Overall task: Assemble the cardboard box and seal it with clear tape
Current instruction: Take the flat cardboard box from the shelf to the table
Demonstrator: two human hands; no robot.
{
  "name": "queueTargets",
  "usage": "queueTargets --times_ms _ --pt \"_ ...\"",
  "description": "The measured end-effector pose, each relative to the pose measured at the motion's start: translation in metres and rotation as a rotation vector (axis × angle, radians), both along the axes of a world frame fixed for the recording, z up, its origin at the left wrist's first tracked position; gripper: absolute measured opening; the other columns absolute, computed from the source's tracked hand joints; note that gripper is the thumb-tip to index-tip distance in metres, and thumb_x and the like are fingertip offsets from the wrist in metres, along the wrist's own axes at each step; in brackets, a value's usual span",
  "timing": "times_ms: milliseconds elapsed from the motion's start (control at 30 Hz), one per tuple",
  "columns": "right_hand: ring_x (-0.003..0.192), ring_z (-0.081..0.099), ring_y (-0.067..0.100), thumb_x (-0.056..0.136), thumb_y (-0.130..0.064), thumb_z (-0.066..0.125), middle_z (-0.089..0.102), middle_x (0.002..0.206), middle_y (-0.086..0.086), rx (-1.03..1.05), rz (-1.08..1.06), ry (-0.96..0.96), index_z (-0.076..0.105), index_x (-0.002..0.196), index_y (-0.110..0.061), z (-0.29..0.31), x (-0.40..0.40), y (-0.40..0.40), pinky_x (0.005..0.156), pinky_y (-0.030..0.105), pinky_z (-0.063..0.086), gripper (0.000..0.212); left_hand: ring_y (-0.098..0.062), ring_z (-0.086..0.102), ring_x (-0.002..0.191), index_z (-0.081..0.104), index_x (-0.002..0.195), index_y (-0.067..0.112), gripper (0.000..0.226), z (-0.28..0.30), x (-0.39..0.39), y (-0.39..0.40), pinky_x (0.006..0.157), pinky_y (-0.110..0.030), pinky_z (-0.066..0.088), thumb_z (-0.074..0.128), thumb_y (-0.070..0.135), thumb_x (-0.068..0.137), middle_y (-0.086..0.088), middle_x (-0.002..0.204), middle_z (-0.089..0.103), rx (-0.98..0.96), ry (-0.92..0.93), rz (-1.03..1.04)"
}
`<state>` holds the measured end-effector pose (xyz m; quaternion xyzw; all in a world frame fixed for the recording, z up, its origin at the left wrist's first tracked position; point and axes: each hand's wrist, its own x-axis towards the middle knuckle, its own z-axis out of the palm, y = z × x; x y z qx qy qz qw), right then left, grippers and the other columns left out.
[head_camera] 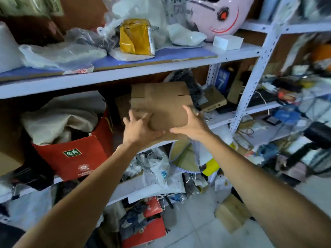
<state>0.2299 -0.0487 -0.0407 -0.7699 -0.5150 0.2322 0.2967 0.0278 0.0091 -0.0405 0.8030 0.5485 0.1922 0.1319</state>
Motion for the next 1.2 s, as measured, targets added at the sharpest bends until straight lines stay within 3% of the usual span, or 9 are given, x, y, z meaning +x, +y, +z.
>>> queueTargets --times_ms 100,300,367,467,567,767,900,1033,1200 --pt "0.131 0.045 0.037 0.064 -0.067 0.078 0.027 0.151 0.019 0.052 -0.190 -0.035 0.017 0.153 -0.039 -0.012 0.023 -0.071 0.099 0.039 0.045 0.111 -0.043 0.033 0.122 0.043 0.143 0.038 0.090 -0.009 0.039 -0.041 0.101 -0.047 0.042 0.069 0.070 0.063 -0.016 0.146 0.022 0.064 -0.076 -0.136" --pt "0.132 0.042 0.035 0.065 -0.069 0.075 0.021 0.152 0.013 0.072 -0.579 -0.069 0.010 0.152 -0.041 -0.065 0.074 -0.249 0.101 0.040 0.042 0.112 -0.041 0.024 0.139 0.042 0.144 0.041 0.095 -0.055 0.145 -0.161 0.101 -0.049 0.043 0.072 0.072 0.060 -0.017 0.160 0.011 0.057 -0.111 -0.453" --pt "0.135 0.039 0.037 0.066 -0.070 0.074 0.015 0.154 0.012 0.045 -0.707 -0.058 0.007 0.154 -0.041 -0.075 0.089 -0.323 0.105 0.044 0.042 0.114 -0.042 0.026 0.137 0.039 0.146 0.040 0.100 -0.067 0.184 -0.218 0.099 -0.050 0.044 0.063 0.079 0.057 -0.017 0.161 0.011 0.021 -0.123 -0.579" --pt "0.123 0.049 0.034 0.062 -0.069 0.077 0.023 0.143 0.005 0.039 -0.950 -0.022 0.016 0.151 -0.041 -0.084 0.099 -0.434 0.096 0.043 0.050 0.112 -0.039 0.020 0.144 0.032 0.150 0.036 0.111 -0.084 0.237 -0.308 0.105 -0.053 0.042 0.051 0.086 0.052 -0.012 0.164 0.014 -0.077 -0.128 -0.746" --pt "0.118 0.048 0.029 0.056 -0.073 0.076 0.027 0.128 0.002 0.019 -1.184 -0.043 0.020 0.148 -0.040 -0.089 0.099 -0.533 0.093 0.041 0.049 0.112 -0.034 0.017 0.148 0.035 0.147 0.034 0.109 -0.094 0.278 -0.405 0.112 -0.050 0.036 0.059 0.079 0.052 -0.009 0.161 0.017 -0.128 -0.165 -0.944" --pt "0.127 0.038 0.036 0.048 -0.085 0.065 0.028 0.136 0.012 -0.041 -1.527 -0.046 0.011 0.153 -0.036 -0.104 0.097 -0.695 0.104 0.046 0.043 0.127 -0.032 0.026 0.142 0.047 0.140 0.037 0.092 -0.106 0.336 -0.574 0.104 -0.046 0.044 0.079 0.060 0.057 -0.007 0.158 0.014 -0.167 -0.165 -1.305" --pt "0.117 0.043 0.030 0.051 -0.079 0.068 0.029 0.127 0.005 -0.010 -1.709 -0.049 0.014 0.149 -0.043 -0.110 0.096 -0.782 0.094 0.045 0.051 0.117 -0.032 0.021 0.142 0.045 0.141 0.040 0.091 -0.105 0.367 -0.664 0.099 -0.048 0.044 0.080 0.061 0.059 -0.006 0.161 0.005 -0.168 -0.094 -1.539" --pt "0.106 0.051 0.025 0.061 -0.065 0.078 0.027 0.114 -0.003 -0.019 -1.882 -0.075 0.027 0.146 -0.044 -0.111 0.102 -0.857 0.088 0.036 0.053 0.101 -0.029 0.019 0.142 0.043 0.143 0.042 0.093 -0.110 0.409 -0.744 0.097 -0.045 0.045 0.082 0.059 0.060 -0.003 0.161 0.002 -0.189 -0.051 -1.765" --pt "0.084 0.057 0.018 0.064 -0.060 0.081 0.035 0.114 -0.002 -0.007 -2.130 -0.063 0.038 0.140 -0.049 -0.110 0.109 -0.941 0.085 0.030 0.054 0.087 -0.022 0.019 0.148 0.049 0.141 0.040 0.093 -0.122 0.475 -0.849 0.113 -0.038 0.031 0.090 0.047 0.058 -0.005 0.162 0.008 -0.401 -0.006 -2.040"
